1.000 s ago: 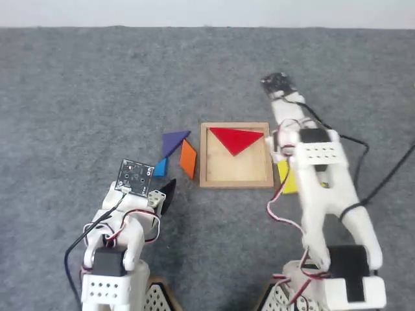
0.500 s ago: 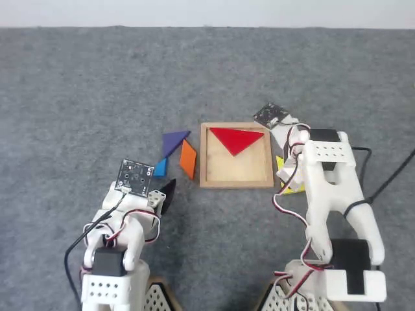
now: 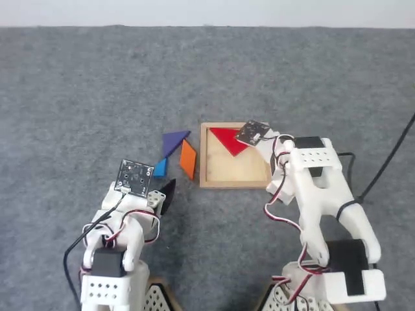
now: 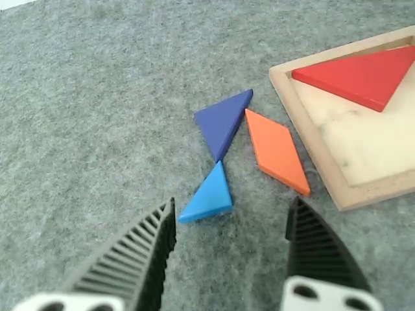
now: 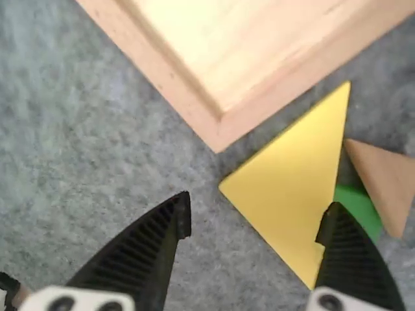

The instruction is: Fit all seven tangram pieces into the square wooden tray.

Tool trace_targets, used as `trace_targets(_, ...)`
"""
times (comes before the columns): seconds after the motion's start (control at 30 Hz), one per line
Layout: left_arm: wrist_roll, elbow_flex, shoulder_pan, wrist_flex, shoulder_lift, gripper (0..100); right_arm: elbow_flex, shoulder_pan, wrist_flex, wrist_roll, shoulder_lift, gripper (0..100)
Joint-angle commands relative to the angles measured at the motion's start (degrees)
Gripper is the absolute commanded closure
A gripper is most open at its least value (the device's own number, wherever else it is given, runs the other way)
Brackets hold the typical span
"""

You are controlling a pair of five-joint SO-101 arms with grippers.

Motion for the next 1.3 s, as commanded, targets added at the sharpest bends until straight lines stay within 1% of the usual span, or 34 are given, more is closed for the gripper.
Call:
trace_targets(0.0,-0.26,-0.57,-0.18,0.53,-0.88,73,-0.62,-0.4,-0.66,1.76,1.8,68.1)
trace_targets(0.2,-0.26,-0.57,-0.18,0.53,-0.88,73,-4.92,0.4,-2.33,1.85,9.45,68.1)
trace_targets(0.33,-0.26,-0.57,-0.18,0.53,-0.88,73,-6.95,1.45,-2.24,1.85,11.74,68.2)
trace_targets(0.53,-0.26,-0.57,-0.18,0.53,-0.88,73,-7.03,3.91,-2.07,1.58,7.6,68.3)
trace_targets(0.77,-0.26,-0.57,-0.18,0.53,-0.88,73,-6.51,4.09,-0.4,2.02,0.84,68.3)
trace_targets(0.87,-0.26,-0.57,-0.18,0.53,-0.88,73,-6.51,4.18,-0.4,4.75,0.57,68.2)
trace_targets(1.0,-0.26,-0.57,-0.18,0.53,-0.88,73,-6.33,4.26,-0.48,5.98,1.36,68.2)
trace_targets(1.1,-0.26,-0.57,-0.18,0.53,-0.88,73,-6.59,4.26,-0.92,8.88,4.35,68.2)
trace_targets(1.27,-0.26,-0.57,-0.18,0.53,-0.88,73,-9.85,6.11,-2.86,9.14,11.21,68.2)
